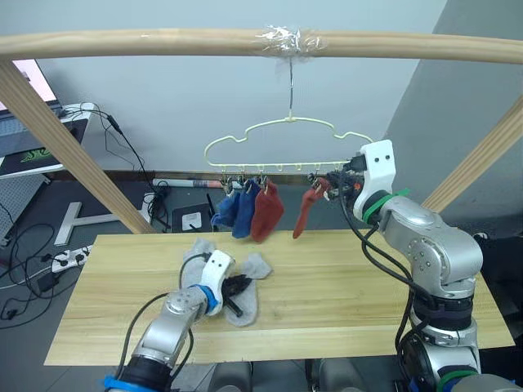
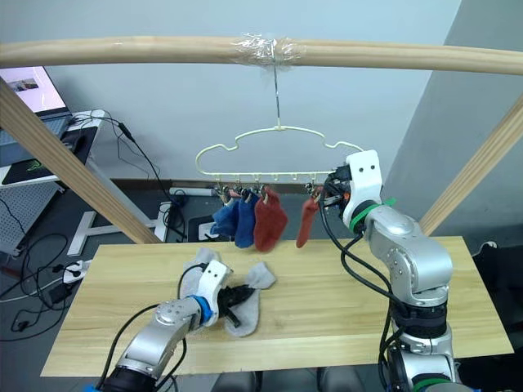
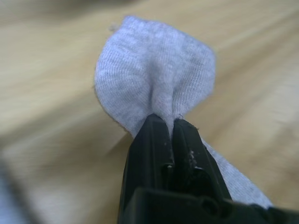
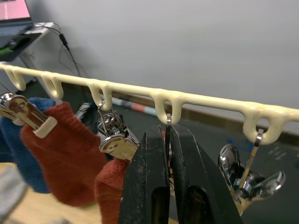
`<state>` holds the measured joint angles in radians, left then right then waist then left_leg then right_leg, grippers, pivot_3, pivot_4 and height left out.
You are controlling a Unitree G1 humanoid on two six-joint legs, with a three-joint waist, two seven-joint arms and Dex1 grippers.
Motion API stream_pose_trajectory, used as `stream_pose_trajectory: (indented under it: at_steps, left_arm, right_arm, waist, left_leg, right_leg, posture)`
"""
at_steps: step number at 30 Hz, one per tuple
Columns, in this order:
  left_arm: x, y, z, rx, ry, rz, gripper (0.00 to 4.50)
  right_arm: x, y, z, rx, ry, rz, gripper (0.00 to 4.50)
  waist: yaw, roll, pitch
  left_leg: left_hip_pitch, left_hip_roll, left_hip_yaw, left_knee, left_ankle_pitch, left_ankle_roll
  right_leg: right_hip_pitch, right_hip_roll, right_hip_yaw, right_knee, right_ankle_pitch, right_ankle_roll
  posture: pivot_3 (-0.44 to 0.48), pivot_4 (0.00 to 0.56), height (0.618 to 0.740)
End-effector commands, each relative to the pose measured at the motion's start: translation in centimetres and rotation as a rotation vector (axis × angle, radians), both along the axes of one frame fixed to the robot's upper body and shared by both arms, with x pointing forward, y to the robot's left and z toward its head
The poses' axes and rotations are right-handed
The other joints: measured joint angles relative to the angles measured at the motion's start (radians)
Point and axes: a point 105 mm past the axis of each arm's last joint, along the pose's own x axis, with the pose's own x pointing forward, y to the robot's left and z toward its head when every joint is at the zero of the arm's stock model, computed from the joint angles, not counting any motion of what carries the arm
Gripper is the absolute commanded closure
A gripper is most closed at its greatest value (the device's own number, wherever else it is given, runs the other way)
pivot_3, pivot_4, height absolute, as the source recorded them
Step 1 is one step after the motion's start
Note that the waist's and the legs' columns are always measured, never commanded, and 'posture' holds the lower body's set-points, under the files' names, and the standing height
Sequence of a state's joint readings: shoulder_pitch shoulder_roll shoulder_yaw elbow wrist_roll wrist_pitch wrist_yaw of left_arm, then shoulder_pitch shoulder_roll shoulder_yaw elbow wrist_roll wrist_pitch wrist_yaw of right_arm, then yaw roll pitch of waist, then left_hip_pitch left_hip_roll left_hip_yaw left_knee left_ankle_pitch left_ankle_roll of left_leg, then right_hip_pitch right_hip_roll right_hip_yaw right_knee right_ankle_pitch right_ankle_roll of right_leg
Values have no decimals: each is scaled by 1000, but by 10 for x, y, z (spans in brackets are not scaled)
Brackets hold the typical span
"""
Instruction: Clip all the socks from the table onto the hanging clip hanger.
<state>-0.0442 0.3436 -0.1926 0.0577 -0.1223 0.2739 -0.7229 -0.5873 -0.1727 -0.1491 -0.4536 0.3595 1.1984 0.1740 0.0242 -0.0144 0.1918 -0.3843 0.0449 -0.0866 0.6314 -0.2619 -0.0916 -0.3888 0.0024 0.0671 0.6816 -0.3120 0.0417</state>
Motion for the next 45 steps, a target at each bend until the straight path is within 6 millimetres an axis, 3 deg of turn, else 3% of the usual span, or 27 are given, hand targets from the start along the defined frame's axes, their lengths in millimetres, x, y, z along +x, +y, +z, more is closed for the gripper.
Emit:
stream_pose_trajectory:
  at_steps: [1,5,12,21,36,45]
  left_arm:
    - [-7,-41,61,-220,-186,-179,4488]
    - [-14,-66,103,-316,-352,-298,4488]
    - [3,-88,139,-381,-499,-281,4488]
    - [9,-105,132,-361,-507,-303,4488]
    - [36,-106,128,-301,-526,-219,4488]
    - [41,-109,139,-324,-566,-184,4488]
  right_arm:
    - [2,-13,9,94,69,-25,4500]
    - [4,-21,18,164,162,-16,4500]
    - [8,-25,25,269,240,5,4500]
    - [10,-27,27,296,254,-9,4500]
    - [6,-27,30,281,263,8,4500]
    - [4,-27,30,275,276,12,4500]
  waist:
    - [1,0,0]
    - [-3,1,0]
    - [-2,1,0]
    - [-5,1,0]
    - [-12,1,1]
    - [-18,1,1]
  left_leg:
    - [0,-1,0,0,0,0]
    - [1,-1,0,0,0,0]
    - [0,-1,1,0,0,0]
    - [0,-1,1,-1,0,1]
    - [-1,-2,1,-1,0,1]
    - [-1,-2,1,-1,0,1]
  right_leg:
    - [0,-1,0,0,0,0]
    - [0,-1,0,0,0,0]
    - [0,-1,0,0,0,0]
    - [0,-1,1,0,0,0]
    - [0,0,1,-1,0,0]
    - [0,0,1,-1,0,0]
  posture:
    - [97,174,740]
    - [90,178,740]
    - [86,180,740]
    - [61,188,740]
    - [56,189,740]
    - [48,192,740]
